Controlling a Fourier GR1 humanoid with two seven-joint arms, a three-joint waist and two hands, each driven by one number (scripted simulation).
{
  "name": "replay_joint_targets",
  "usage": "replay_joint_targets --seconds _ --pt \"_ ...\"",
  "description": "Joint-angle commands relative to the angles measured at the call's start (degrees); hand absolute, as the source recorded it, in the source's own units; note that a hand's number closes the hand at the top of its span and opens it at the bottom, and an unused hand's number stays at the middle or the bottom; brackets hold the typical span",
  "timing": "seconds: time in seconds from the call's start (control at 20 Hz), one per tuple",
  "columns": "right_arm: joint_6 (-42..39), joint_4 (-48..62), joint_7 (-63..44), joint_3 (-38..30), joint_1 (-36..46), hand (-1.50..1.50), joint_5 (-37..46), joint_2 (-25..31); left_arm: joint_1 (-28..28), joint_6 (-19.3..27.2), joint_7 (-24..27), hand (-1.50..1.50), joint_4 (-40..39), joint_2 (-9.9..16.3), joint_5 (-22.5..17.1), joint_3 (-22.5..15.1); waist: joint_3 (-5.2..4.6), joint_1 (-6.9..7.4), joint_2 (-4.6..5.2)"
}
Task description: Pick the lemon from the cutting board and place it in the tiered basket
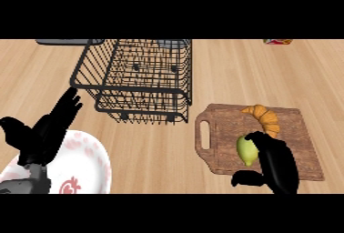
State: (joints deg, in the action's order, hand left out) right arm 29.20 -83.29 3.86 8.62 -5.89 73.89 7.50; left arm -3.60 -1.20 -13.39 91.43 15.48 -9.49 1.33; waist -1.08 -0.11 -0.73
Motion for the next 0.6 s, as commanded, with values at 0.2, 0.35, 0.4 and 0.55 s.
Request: replay_joint_targets --seconds 0.2,0.35,0.4,0.55 --pt "-28.4 12.0 3.5 -9.9 19.9 1.5 -8.8 15.7 -1.1 -1.7 -1.0 0.0 0.7 0.6 -1.3 0.3 1.07 2.68 1.25" --pt "-25.7 18.0 11.2 -15.4 29.0 1.5 -17.0 16.4 -0.7 -1.2 1.9 0.0 -2.2 -1.0 0.7 -0.7 1.15 1.35 1.11" --pt "-27.5 13.3 11.1 -15.2 28.7 1.5 -19.2 15.3 -2.8 -2.1 -0.7 0.0 -2.4 1.8 -1.1 2.3 1.11 0.75 0.87" --pt "-30.0 9.8 15.3 -19.6 29.2 1.5 -30.5 12.4 1.5 -0.7 2.9 0.0 -1.8 -0.5 1.6 0.0 1.14 0.25 0.55"
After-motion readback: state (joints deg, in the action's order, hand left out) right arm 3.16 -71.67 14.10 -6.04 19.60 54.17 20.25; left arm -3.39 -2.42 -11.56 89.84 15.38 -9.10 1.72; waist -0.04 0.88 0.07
